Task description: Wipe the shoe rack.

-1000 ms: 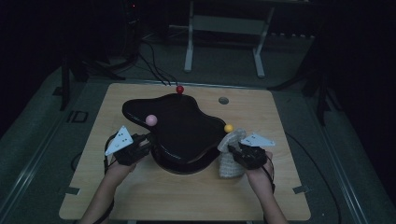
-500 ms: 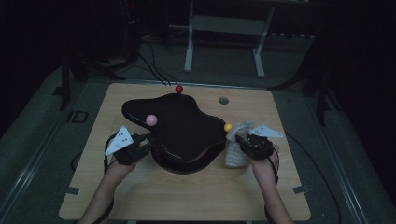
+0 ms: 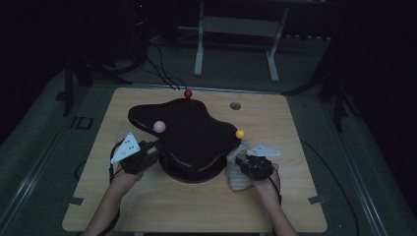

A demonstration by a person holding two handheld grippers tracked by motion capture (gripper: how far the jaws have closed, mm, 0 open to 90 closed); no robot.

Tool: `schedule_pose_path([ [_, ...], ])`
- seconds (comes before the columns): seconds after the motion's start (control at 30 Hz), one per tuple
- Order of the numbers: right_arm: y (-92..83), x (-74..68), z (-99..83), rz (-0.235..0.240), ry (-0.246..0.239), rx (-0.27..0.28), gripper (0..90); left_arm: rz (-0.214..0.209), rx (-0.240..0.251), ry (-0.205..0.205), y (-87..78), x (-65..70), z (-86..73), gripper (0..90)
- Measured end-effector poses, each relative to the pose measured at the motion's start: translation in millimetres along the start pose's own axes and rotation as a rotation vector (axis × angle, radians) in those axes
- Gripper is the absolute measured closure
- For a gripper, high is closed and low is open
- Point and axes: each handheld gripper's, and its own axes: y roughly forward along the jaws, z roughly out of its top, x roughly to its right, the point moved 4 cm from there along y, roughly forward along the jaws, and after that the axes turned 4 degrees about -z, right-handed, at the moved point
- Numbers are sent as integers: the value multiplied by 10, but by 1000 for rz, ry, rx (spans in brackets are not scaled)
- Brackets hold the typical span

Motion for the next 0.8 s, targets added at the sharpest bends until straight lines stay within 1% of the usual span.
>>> schedule_pose_path([
  [0.03, 21, -46, -32, 12, -5, -6, 699, 1, 0, 2, 1, 1, 1, 744],
  [0.1, 85, -149, -74, 54, -41, -35, 699, 3, -4, 3, 1, 4, 3, 744],
  [0.17, 119, -215, -55, 60, -63, -37, 699, 2, -2, 3, 0, 3, 2, 744],
  [0.23, 125, -214, -4, 57, -67, -21, 699, 2, -1, 2, 1, 2, 1, 744],
  [0.27, 129, -204, 29, 57, -58, -11, 699, 2, -2, 2, 1, 3, 1, 744],
  [0.33, 166, -181, 77, 38, -59, 7, 699, 0, -1, 2, 1, 0, 1, 743],
  [0.4, 266, -180, 66, 18, -75, 6, 699, -1, -2, 2, 1, 1, 1, 743],
  [0.47, 374, -188, 12, 10, -86, -21, 702, -1, -3, 2, 1, 5, 2, 743],
  [0.5, 411, -192, -17, 15, -71, -15, 703, 1, -3, 3, 2, 7, 2, 744],
  [0.53, 415, -188, -29, 19, -43, -2, 703, 0, -3, 0, 1, 7, 1, 744],
  [0.57, 414, -193, -36, 22, -30, 2, 704, -1, -2, -2, 1, 7, 1, 743],
  [0.63, 410, -225, -47, 16, -27, 4, 703, 1, -2, -3, 2, 8, 2, 743],
  [0.67, 405, -248, -48, 23, -22, 3, 703, 1, -2, -4, 3, 8, 2, 743],
  [0.73, 390, -314, -59, 26, -27, 5, 700, 0, -2, -5, 1, 8, 1, 743],
  [0.8, 376, -396, -87, 42, -15, 21, 698, 3, -3, -4, 2, 10, 2, 743],
])
